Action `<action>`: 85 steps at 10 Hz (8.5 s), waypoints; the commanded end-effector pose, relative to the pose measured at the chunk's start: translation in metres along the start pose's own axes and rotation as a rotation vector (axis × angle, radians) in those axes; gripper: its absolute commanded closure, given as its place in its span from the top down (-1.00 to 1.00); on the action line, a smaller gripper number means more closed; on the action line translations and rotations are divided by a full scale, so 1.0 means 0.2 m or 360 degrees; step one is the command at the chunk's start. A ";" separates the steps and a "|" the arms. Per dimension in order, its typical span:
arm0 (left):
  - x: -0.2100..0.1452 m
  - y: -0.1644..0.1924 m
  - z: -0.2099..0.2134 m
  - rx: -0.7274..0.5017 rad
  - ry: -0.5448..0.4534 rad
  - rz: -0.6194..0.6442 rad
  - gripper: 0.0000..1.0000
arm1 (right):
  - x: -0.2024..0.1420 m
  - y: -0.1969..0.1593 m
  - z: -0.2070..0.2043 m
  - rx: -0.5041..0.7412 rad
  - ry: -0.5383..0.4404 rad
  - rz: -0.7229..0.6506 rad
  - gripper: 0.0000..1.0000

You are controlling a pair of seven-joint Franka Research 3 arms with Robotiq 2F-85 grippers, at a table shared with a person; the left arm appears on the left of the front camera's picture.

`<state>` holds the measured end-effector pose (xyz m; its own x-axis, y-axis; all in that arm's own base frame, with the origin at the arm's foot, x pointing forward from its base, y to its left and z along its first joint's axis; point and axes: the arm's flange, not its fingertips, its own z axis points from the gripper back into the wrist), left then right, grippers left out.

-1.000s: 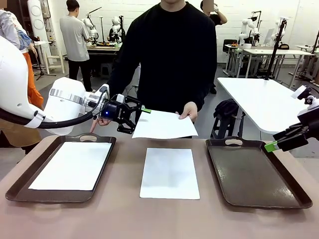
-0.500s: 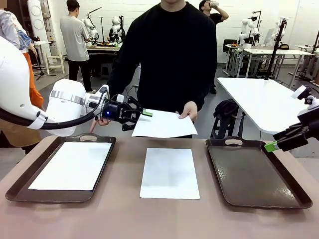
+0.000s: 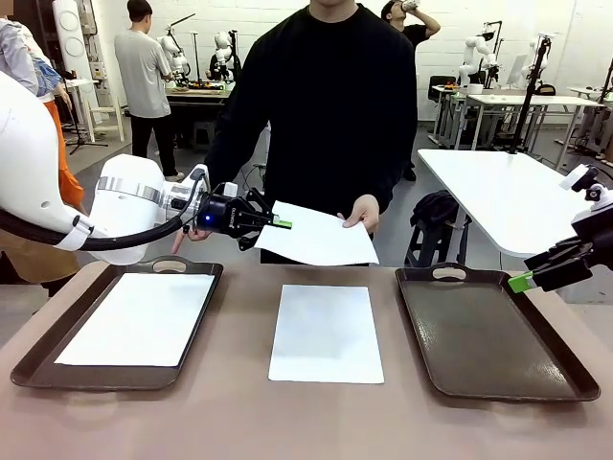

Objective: Sort the A4 documents.
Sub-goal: Receive the A4 Paper, then place the A4 Paper in the designated Handle tray.

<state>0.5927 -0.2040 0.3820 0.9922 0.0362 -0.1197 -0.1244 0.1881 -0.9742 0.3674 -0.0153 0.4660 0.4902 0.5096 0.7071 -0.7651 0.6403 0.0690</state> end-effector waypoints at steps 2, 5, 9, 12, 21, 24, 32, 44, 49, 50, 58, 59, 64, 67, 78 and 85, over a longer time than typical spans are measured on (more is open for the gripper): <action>0.01 0.02 -0.01 -0.0005 0.0015 -0.0016 -1.00 | 0.00 -0.02 -0.01 0.0027 -0.0037 0.0011 1.00; 0.00 0.01 -0.01 0.0012 0.0022 0.0000 -1.00 | 0.00 -0.02 -0.01 0.0027 -0.0037 0.0011 1.00; 0.00 0.01 -0.01 0.0012 0.0022 0.0000 -1.00 | 0.00 -0.02 -0.01 0.0027 -0.0037 0.0011 1.00; 0.00 0.01 -0.01 0.0012 0.0022 0.0000 -1.00 | 0.00 -0.02 -0.01 0.0027 -0.0037 0.0011 1.00; 0.00 0.01 -0.01 0.0012 0.0022 0.0000 -1.00 | 0.00 -0.02 -0.01 0.0027 -0.0037 0.0011 1.00; 0.00 0.01 -0.01 0.0012 0.0022 0.0000 -1.00 | 0.00 -0.02 -0.01 0.0027 -0.0037 0.0011 1.00; -0.30 -0.06 0.51 0.0636 -0.0071 -0.0256 -0.98 | 0.00 -0.02 -0.01 0.0027 -0.0037 0.0011 1.00; -0.05 0.08 1.04 0.1211 -0.0037 -0.0252 -0.98 | 0.00 -0.02 -0.01 0.0027 -0.0037 0.0011 1.00; 0.06 0.25 1.16 0.1294 -0.0037 -0.0081 -0.98 | 0.00 -0.02 -0.01 0.0027 -0.0037 0.0011 1.00; 0.08 0.31 1.17 0.1305 -0.0046 -0.0024 -0.98 | 0.00 -0.02 -0.01 0.0027 -0.0037 0.0011 1.00; 0.10 0.36 1.25 0.1281 -0.0009 0.0028 -0.98 | 0.00 -0.02 -0.01 0.0027 -0.0037 0.0011 1.00; 0.12 0.36 1.25 0.1252 0.0052 0.0012 -0.98 | 0.00 -0.02 -0.01 0.0027 -0.0037 0.0011 1.00; 0.13 0.34 1.29 0.1366 0.0166 0.0066 -0.98 | 0.00 -0.02 -0.01 0.0027 -0.0037 0.0011 1.00; 0.13 0.37 1.27 0.1311 0.0091 0.0066 -0.98 | 0.00 -0.02 -0.01 0.0027 -0.0037 0.0011 1.00; 0.16 0.40 1.27 0.1253 0.0033 0.0098 -0.98 | 0.00 -0.02 -0.01 0.0027 -0.0037 0.0011 1.00; 0.15 0.40 1.28 0.1316 -0.0014 0.0144 0.33 | 0.00 -0.02 -0.01 0.0027 -0.0037 0.0011 1.00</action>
<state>0.6077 0.0617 0.3431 0.9836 0.0631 -0.1691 -0.1465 0.8267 -0.5433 0.3671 -0.0167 0.4660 0.4926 0.5086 0.7062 -0.7631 0.6425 0.0696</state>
